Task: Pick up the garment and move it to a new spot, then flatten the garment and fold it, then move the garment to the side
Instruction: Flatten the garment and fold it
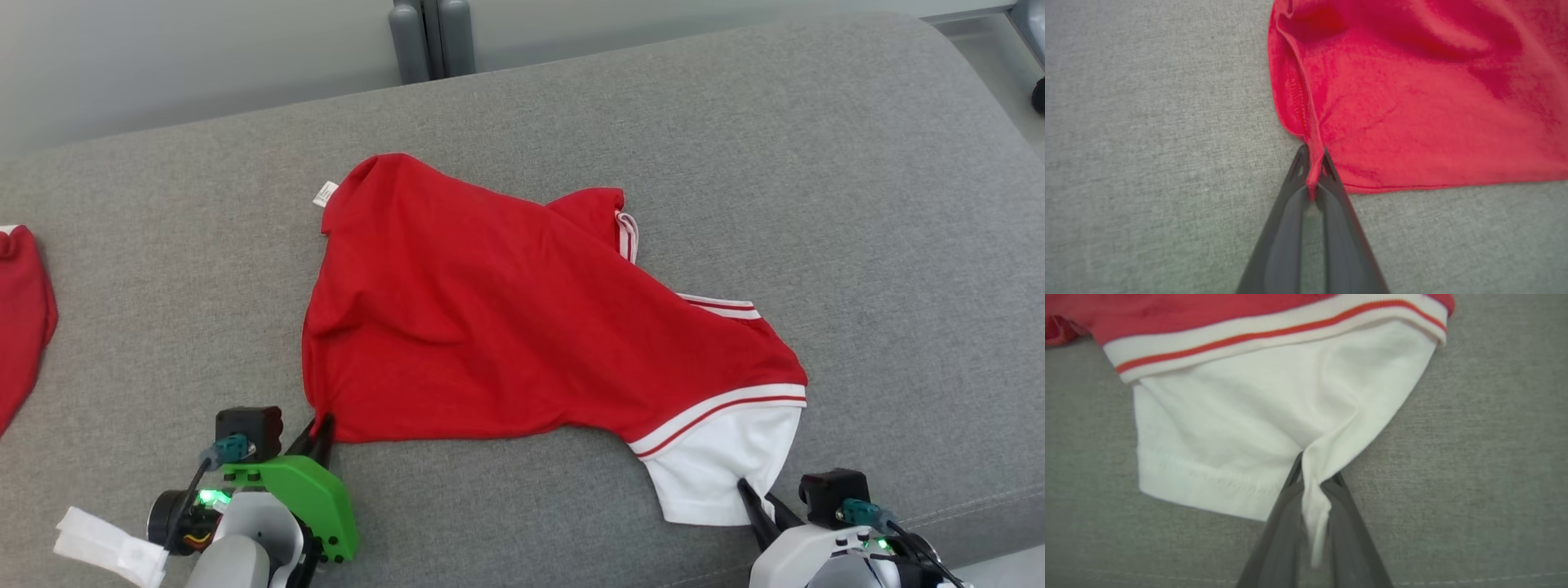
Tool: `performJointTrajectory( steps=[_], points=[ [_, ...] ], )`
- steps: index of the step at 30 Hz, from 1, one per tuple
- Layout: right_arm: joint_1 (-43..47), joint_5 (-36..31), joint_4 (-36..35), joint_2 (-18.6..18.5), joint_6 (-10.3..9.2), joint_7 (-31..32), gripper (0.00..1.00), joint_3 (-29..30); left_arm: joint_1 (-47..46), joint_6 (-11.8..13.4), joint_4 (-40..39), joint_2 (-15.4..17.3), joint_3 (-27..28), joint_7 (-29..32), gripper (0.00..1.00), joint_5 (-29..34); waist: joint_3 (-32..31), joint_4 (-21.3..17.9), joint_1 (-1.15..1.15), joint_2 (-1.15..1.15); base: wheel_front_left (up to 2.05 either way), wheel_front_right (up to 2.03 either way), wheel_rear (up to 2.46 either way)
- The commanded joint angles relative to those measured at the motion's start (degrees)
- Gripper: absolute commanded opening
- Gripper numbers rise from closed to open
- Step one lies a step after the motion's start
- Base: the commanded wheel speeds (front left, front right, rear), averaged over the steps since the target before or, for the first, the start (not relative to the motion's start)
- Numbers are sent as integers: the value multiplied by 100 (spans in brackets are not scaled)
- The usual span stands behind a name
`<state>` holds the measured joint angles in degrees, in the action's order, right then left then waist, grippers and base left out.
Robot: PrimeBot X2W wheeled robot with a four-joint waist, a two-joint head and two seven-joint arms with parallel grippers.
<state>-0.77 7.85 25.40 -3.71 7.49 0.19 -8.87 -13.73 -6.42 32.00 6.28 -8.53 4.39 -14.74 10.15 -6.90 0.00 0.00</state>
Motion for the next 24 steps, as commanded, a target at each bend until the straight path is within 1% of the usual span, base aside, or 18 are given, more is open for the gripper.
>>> performJointTrajectory(
  steps=[1,4,6,8,10,13,15,17,18,19,21,22,24],
  points=[
    [79,223,-22,8,0,85,0,-42,215,-16,-66,2,36,69,0,-159,-94,-33,0,0,0,0,0],
    [138,893,-682,-31,0,-46,0,82,417,-56,-645,-67,125,172,0,-543,-210,-38,0,0,0,0,0],
    [300,1418,-1281,-141,-1,-29,0,238,631,-76,-1247,-122,168,371,0,-971,-291,-18,0,0,0,0,0],
    [500,1921,-1991,-258,-1,81,0,473,887,-101,-2016,-149,131,667,0,-1412,-377,17,0,0,0,0,0],
    [671,2453,-2823,-324,0,223,0,809,1124,-100,-2870,-95,77,1029,0,-1814,-441,61,0,0,0,0,0],
    [953,3155,-4110,-393,0,507,0,1517,1353,-105,-4283,-75,81,1580,0,-2444,-491,116,0,0,0,0,0],
    [1033,3506,-4855,-367,0,726,0,1995,1383,-88,-5129,-79,79,1891,0,-2837,-475,125,0,0,0,0,0],
    [994,3732,-5469,-431,0,1014,0,2451,1323,8,-5880,-65,92,2185,0,-3138,-425,103,0,0,0,0,0],
    [894,3834,-5687,-438,0,1146,0,2639,1252,59,-6160,-65,80,2318,0,-3251,-398,85,0,0,0,0,0],
    [746,3911,-5925,-520,1,1328,0,2890,1126,119,-6498,-33,69,2481,0,-3342,-351,64,0,0,0,0,0],
    [408,4011,-6214,-680,0,1661,0,3323,838,235,-6929,-34,-2,2765,0,-3494,-264,63,0,0,0,0,0],
    [200,4091,-6290,-731,1,1826,0,3472,681,292,-7065,-28,-36,2895,0,-3558,-221,63,0,0,0,0,0],
    [-336,4135,-6370,-962,0,2226,0,3745,205,431,-7244,-39,-50,3142,0,-3709,-101,64,0,0,0,0,0]
  ],
)
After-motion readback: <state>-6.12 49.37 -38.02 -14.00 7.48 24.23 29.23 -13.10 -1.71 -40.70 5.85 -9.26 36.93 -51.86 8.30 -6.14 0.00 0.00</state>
